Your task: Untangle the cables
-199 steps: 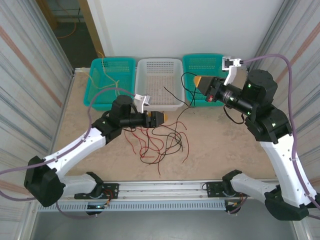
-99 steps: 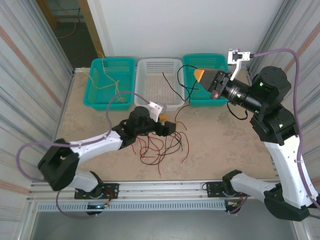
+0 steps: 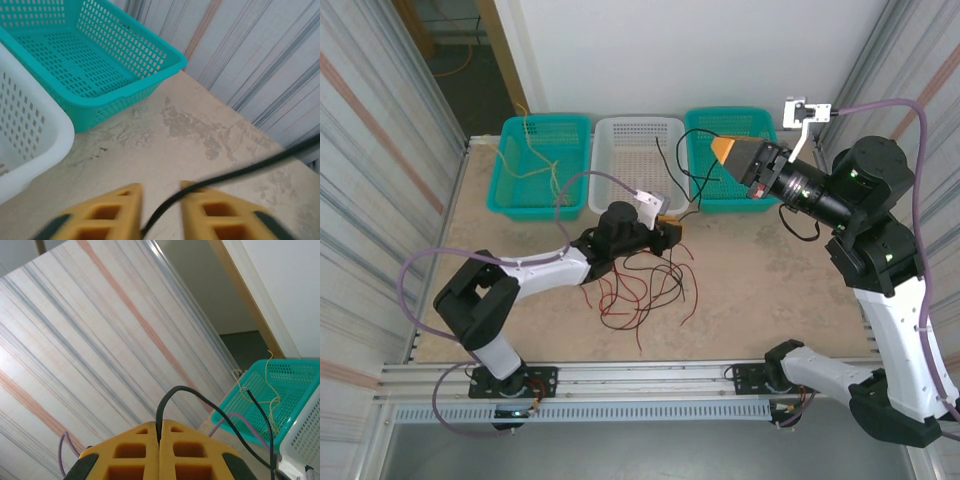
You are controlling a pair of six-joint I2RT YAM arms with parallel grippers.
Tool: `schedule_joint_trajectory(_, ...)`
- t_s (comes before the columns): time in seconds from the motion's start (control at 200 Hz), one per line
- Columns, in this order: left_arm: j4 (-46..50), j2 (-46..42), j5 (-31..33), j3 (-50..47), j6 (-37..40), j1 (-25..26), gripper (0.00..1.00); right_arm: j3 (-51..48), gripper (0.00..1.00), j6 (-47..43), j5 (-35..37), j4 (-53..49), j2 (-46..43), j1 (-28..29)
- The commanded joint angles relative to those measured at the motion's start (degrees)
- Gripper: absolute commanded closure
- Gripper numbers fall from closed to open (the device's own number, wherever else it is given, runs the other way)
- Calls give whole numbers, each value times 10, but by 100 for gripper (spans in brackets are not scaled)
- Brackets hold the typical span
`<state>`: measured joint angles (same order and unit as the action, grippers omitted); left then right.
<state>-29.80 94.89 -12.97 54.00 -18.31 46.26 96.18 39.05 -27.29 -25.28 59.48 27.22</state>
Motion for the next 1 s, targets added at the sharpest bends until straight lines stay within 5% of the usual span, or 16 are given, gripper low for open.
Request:
schedule_joint_trajectory(0.0,3,-1,9,-9,-4,3,100,23,100,4,-6,18,-11,-5)
schedule_joint_trajectory(0.356,117,-112,129,-126,-34,-1,100,59,100,-42,74,-7,-25,-25)
schedule_joint_trajectory(0.566,193,-159,121,-172,-105,-54,100,122,100,-86,154,-69,-12,-44)
schedule_joint_trajectory(0.822,272,-297,96,-89,-106,-30,100,149,100,-99,207,-183,82,-93)
schedule_joint_trajectory(0.997,323,-345,60,-11,-97,-23,100,147,100,-103,177,-216,156,-169)
